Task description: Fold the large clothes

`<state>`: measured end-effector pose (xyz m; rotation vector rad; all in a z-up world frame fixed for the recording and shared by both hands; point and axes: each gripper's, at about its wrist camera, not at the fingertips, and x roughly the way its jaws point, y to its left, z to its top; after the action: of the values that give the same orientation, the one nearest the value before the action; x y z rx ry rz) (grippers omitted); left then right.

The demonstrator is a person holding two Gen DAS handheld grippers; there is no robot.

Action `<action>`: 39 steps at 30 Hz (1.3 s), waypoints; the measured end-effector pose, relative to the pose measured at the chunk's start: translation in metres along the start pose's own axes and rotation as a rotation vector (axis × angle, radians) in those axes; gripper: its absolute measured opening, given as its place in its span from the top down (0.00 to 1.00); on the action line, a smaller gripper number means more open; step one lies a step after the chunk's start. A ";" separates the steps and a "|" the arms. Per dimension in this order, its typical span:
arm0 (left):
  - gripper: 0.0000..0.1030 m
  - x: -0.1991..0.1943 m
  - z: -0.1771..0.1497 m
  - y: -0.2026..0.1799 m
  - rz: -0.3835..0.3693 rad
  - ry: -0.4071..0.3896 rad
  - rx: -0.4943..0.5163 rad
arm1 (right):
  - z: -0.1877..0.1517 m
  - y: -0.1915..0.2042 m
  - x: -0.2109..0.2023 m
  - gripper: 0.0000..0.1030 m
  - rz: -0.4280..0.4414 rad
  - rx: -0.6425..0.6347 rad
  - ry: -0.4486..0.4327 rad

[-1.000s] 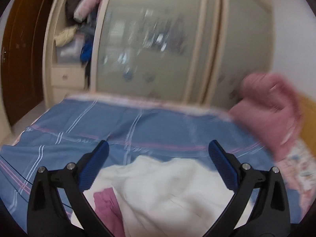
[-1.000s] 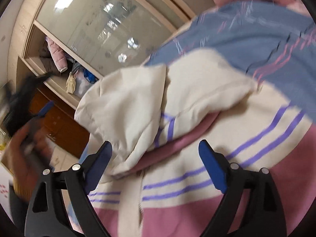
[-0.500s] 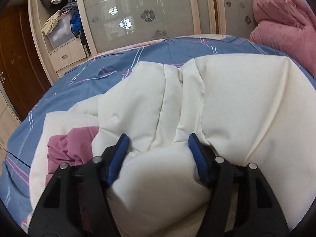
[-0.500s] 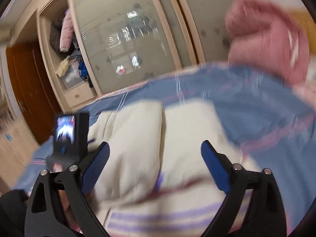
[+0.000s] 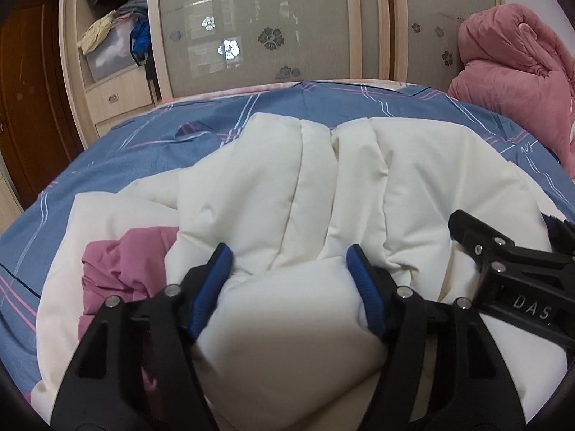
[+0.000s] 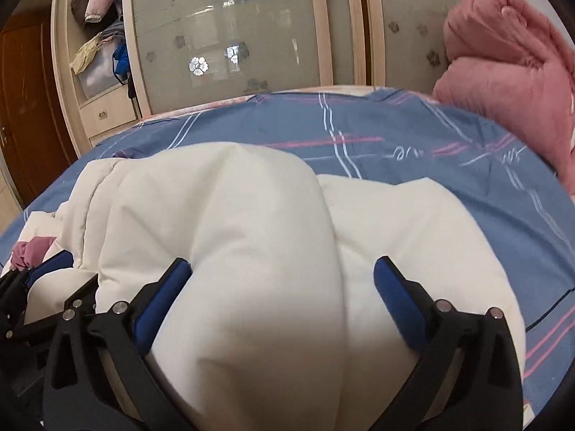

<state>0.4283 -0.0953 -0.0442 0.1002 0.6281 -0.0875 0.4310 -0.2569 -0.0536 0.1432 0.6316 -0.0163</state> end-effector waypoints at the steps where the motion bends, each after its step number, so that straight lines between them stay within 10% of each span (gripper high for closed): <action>1: 0.34 -0.001 0.001 0.004 -0.019 -0.007 -0.019 | 0.001 -0.001 0.003 0.01 0.003 0.000 0.011; 18: 0.31 -0.015 -0.004 0.011 -0.028 -0.093 -0.054 | -0.011 0.014 -0.009 0.01 -0.034 -0.019 -0.013; 27: 0.02 -0.225 -0.075 0.062 -0.186 -0.452 -0.147 | -0.077 -0.040 -0.216 0.01 0.158 0.168 -0.283; 35: 0.02 -0.348 -0.226 0.080 -0.091 -0.480 0.082 | -0.186 -0.051 -0.355 0.01 0.110 0.011 -0.399; 39: 0.02 -0.364 -0.249 0.070 -0.080 -0.396 0.110 | -0.202 -0.029 -0.393 0.01 0.074 -0.114 -0.478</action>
<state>-0.0014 0.0230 -0.0251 0.1598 0.2317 -0.2136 -0.0065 -0.2686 0.0133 0.0482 0.1492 0.0553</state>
